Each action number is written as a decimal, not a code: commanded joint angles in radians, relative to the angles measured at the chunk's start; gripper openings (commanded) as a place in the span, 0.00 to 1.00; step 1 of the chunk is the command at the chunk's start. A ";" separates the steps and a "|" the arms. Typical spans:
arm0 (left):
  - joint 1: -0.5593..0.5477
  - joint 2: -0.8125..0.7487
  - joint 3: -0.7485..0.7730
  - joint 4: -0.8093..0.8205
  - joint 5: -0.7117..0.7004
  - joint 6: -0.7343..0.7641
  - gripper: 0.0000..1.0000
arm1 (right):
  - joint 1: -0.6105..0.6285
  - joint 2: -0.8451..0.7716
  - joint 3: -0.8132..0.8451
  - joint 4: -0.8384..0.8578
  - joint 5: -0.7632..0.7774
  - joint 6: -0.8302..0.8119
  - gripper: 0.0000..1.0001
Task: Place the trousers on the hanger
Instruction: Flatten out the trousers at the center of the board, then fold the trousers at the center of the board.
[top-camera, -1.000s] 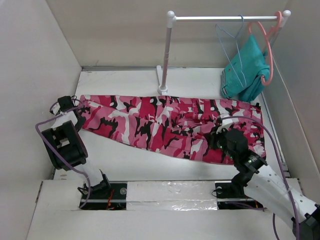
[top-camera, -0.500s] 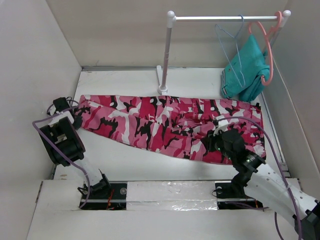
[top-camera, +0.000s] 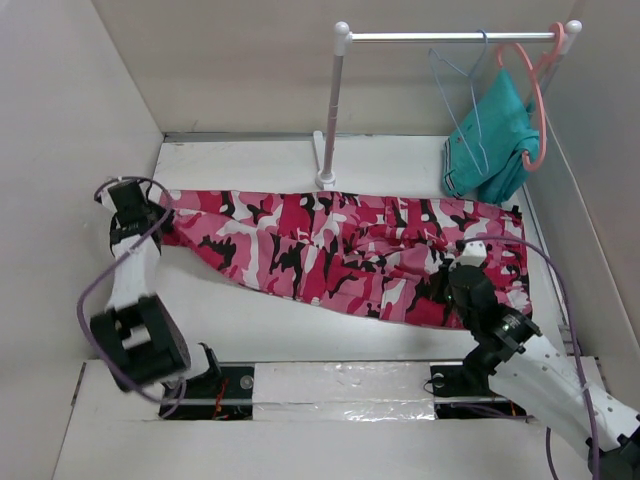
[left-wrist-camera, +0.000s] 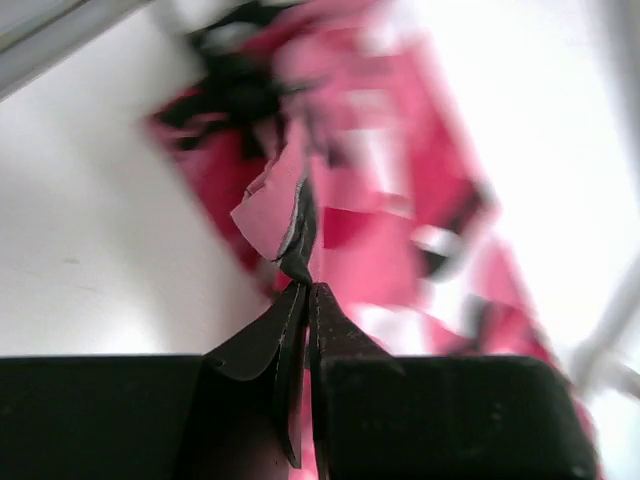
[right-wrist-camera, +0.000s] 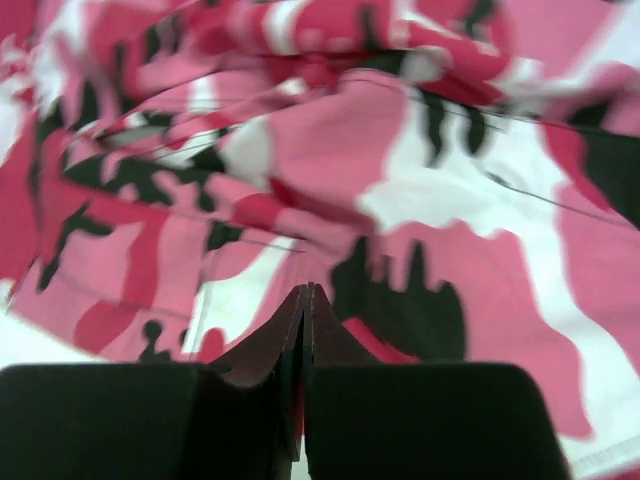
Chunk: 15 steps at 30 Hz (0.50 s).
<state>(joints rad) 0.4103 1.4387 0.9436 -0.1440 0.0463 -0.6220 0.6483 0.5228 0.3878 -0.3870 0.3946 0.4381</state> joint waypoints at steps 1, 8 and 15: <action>-0.060 -0.275 -0.028 0.057 -0.009 -0.025 0.00 | -0.045 -0.004 0.069 -0.052 0.183 0.106 0.00; -0.110 -0.521 -0.045 0.029 0.007 -0.018 0.00 | -0.281 0.126 0.161 -0.108 0.159 0.062 0.00; -0.203 -0.681 -0.065 0.070 0.090 -0.024 0.00 | -0.735 0.114 0.164 -0.132 0.034 0.041 0.53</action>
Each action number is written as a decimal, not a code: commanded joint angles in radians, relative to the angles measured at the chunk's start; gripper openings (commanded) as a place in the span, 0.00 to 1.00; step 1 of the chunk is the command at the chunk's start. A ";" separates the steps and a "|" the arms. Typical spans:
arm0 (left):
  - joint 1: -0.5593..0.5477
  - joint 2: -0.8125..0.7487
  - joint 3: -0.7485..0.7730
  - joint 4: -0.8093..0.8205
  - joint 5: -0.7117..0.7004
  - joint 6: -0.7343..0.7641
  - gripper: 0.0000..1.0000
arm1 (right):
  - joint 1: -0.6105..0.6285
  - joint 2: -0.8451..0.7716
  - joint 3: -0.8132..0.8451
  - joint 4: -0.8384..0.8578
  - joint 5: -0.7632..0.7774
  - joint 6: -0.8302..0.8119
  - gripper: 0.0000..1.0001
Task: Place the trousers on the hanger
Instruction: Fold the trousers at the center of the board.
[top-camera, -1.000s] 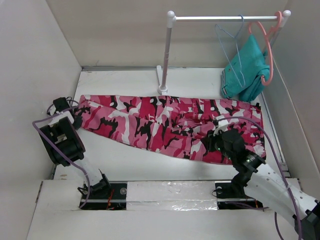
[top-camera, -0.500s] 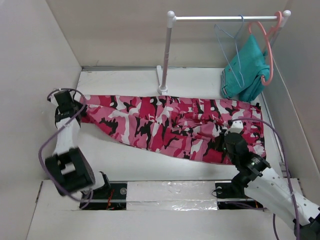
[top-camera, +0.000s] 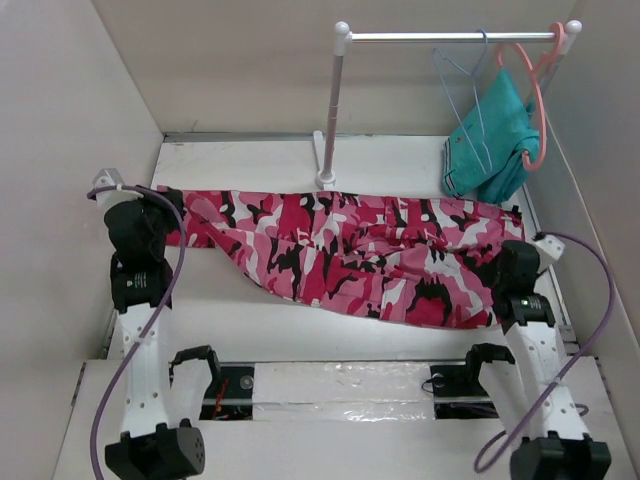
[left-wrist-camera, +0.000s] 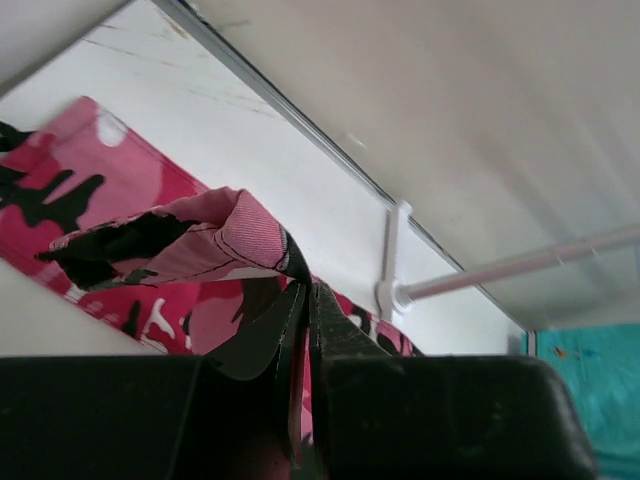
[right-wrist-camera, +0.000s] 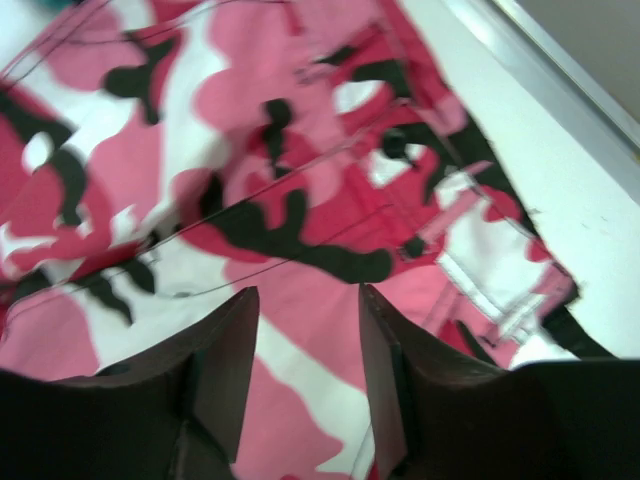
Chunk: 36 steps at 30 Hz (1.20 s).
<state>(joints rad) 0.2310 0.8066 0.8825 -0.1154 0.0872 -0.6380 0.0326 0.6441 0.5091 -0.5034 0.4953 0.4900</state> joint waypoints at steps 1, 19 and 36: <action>-0.033 -0.070 -0.005 0.043 0.068 -0.006 0.00 | -0.231 0.002 0.042 -0.009 -0.073 -0.013 0.55; -0.142 -0.158 -0.109 0.109 0.216 0.008 0.00 | -0.568 0.474 0.025 0.305 -0.371 -0.070 0.13; -0.122 -0.121 -0.136 0.137 0.258 -0.006 0.00 | -0.738 0.392 0.112 0.227 -0.417 -0.187 0.65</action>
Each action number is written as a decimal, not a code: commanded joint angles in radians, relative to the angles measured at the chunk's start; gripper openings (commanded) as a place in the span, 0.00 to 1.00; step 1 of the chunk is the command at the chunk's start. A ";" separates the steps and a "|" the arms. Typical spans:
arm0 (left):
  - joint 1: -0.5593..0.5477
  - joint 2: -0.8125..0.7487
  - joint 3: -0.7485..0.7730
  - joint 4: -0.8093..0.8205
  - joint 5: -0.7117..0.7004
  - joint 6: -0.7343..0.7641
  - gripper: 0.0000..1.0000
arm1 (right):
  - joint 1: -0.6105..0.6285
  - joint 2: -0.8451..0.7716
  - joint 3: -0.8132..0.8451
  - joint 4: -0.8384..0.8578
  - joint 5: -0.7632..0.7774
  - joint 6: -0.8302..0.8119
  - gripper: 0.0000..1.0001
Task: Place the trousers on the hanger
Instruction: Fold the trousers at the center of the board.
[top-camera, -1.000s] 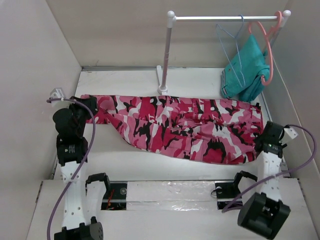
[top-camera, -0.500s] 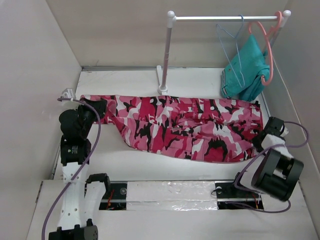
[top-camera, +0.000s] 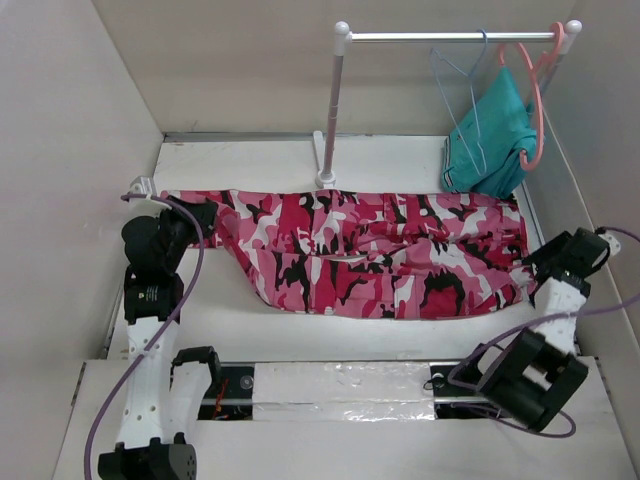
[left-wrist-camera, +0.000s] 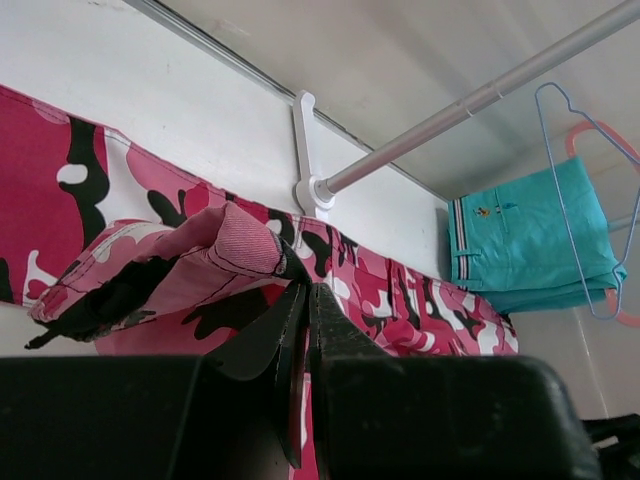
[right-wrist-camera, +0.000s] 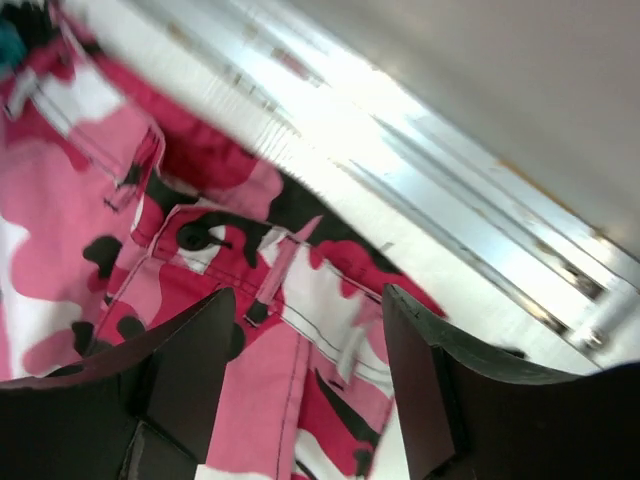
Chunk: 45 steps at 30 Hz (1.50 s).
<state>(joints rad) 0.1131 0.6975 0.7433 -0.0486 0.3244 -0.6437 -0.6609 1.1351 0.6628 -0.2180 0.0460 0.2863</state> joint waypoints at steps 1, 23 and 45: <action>-0.016 -0.010 0.007 0.070 0.018 -0.001 0.00 | -0.057 -0.145 -0.067 -0.073 0.052 0.036 0.64; -0.026 -0.010 -0.005 0.081 0.039 -0.007 0.00 | -0.190 -0.143 -0.250 -0.037 -0.158 0.142 0.49; -0.007 -0.016 -0.010 0.076 0.015 -0.001 0.00 | -0.230 0.090 -0.144 0.049 -0.107 0.045 0.44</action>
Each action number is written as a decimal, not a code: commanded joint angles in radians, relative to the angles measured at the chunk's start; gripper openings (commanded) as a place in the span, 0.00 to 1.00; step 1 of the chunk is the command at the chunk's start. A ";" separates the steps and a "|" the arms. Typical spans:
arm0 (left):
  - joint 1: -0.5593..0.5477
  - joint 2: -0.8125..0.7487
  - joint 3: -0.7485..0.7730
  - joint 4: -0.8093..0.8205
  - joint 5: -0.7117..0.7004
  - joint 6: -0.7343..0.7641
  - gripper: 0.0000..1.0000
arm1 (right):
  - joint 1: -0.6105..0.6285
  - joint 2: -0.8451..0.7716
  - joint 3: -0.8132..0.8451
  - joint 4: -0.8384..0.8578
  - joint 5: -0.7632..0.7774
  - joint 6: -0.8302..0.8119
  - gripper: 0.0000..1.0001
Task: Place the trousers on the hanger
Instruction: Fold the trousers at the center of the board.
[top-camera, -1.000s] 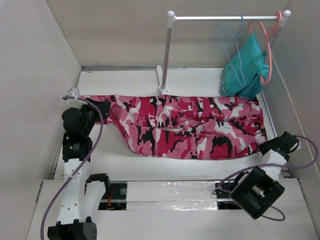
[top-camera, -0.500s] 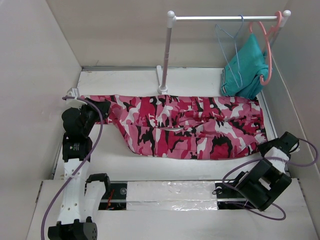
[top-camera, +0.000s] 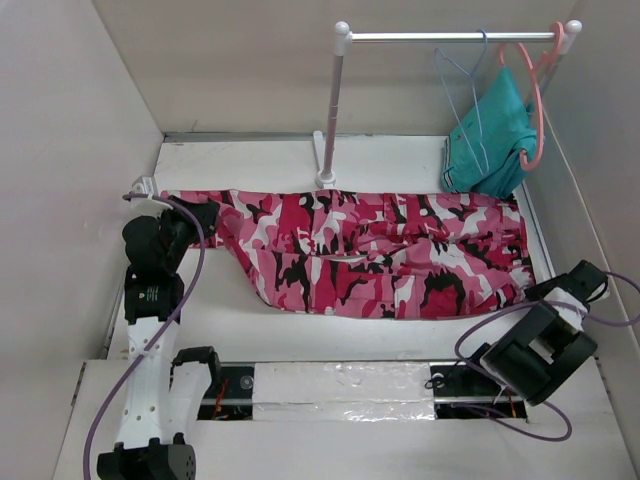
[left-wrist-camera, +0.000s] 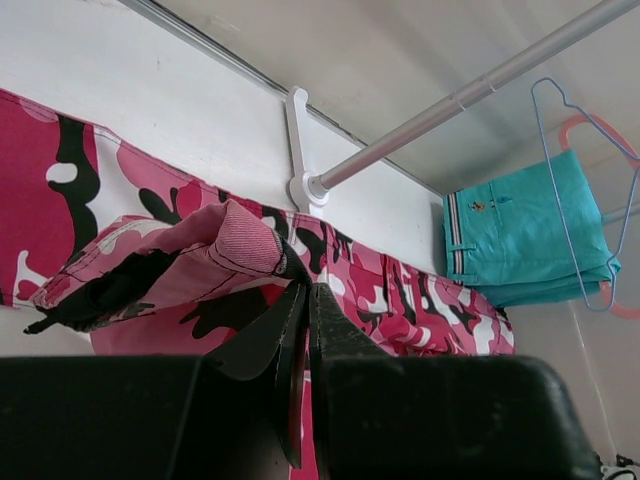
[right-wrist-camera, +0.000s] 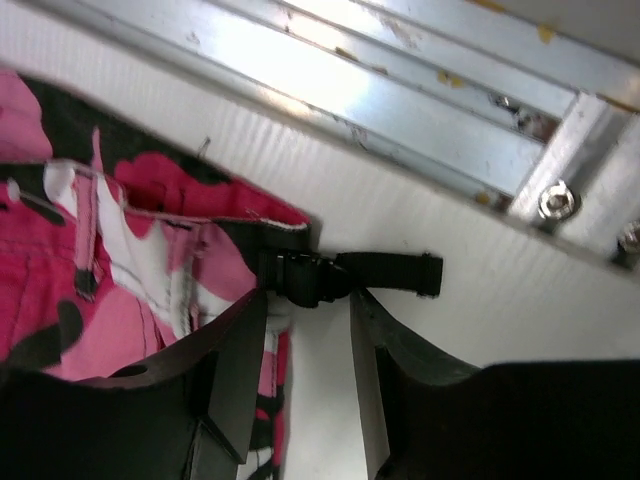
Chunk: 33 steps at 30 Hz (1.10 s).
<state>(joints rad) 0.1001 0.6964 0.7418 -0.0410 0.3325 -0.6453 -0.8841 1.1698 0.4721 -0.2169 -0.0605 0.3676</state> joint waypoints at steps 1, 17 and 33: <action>0.006 -0.015 -0.009 0.064 0.005 0.003 0.00 | -0.007 0.073 0.052 0.060 -0.007 -0.045 0.40; 0.024 -0.006 -0.002 0.072 -0.012 -0.007 0.00 | -0.007 -0.023 0.054 0.021 -0.001 -0.055 0.00; 0.024 0.009 0.263 -0.167 -0.291 0.006 0.00 | 0.229 -0.539 0.425 -0.568 0.517 -0.055 0.00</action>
<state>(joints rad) 0.1200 0.7002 0.9382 -0.1871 0.1547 -0.6579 -0.7147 0.6472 0.8104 -0.6918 0.2096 0.3374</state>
